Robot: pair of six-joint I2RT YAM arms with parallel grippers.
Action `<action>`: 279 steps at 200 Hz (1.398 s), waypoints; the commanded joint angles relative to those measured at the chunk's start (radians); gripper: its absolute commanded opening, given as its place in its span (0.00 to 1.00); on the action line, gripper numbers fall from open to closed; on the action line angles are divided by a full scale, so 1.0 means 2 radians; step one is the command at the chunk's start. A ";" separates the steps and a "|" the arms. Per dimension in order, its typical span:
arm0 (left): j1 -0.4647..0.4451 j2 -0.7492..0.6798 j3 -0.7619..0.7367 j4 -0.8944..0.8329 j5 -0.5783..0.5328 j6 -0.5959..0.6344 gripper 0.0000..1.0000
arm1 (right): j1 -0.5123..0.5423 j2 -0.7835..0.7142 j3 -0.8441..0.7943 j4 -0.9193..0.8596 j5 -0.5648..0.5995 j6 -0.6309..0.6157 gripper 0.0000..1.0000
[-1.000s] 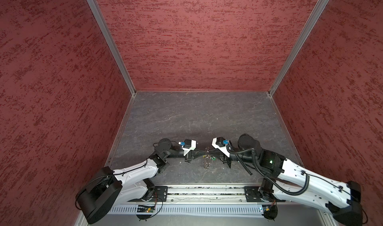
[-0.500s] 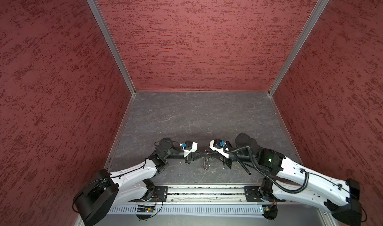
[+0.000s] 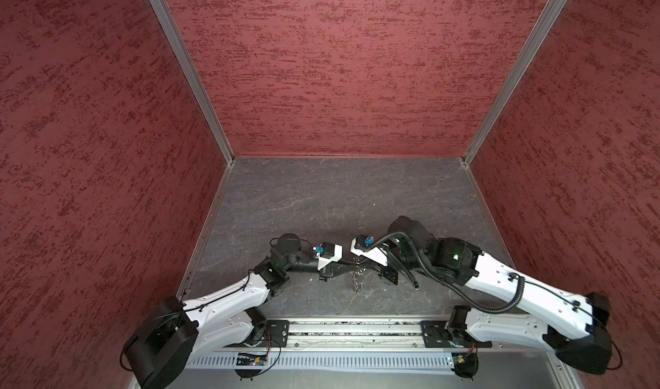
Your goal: Put the keys on the keyring
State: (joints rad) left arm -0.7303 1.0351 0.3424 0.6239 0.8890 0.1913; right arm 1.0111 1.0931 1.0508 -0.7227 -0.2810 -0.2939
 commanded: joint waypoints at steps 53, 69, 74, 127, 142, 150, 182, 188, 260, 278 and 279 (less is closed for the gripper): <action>-0.001 0.013 0.012 0.000 0.010 -0.001 0.00 | 0.001 0.007 0.019 0.006 -0.004 -0.019 0.00; -0.001 0.009 0.010 0.004 -0.009 0.001 0.00 | 0.001 0.001 0.014 0.016 0.000 -0.018 0.00; -0.001 0.007 0.007 0.008 -0.016 0.001 0.00 | 0.001 -0.002 0.011 0.018 0.005 -0.016 0.00; 0.000 0.013 -0.020 0.096 -0.046 -0.031 0.00 | -0.019 -0.080 -0.059 0.104 0.036 0.021 0.24; 0.000 0.033 -0.029 0.155 -0.041 -0.055 0.00 | -0.027 -0.098 -0.085 0.136 0.019 0.030 0.24; 0.002 0.041 -0.028 0.170 -0.036 -0.063 0.00 | -0.031 -0.103 -0.096 0.151 0.011 0.036 0.24; 0.002 0.050 -0.029 0.193 -0.031 -0.071 0.00 | -0.036 -0.103 -0.118 0.179 -0.020 0.048 0.24; 0.003 0.050 -0.029 0.192 -0.030 -0.071 0.00 | -0.037 -0.103 -0.121 0.180 -0.026 0.048 0.24; 0.018 0.047 -0.036 0.236 0.011 -0.102 0.00 | -0.037 -0.098 -0.134 0.183 -0.035 0.050 0.21; 0.018 0.046 -0.035 0.239 0.021 -0.106 0.00 | -0.038 -0.094 -0.134 0.184 -0.042 0.049 0.20; 0.018 0.046 -0.035 0.238 0.021 -0.106 0.00 | -0.038 -0.094 -0.135 0.184 -0.043 0.049 0.20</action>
State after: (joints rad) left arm -0.7010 1.1385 0.2741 1.0187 0.8833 0.0109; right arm 0.9413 0.9012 0.7876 -0.3859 -0.3305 -0.1989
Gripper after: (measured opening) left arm 0.046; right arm 0.205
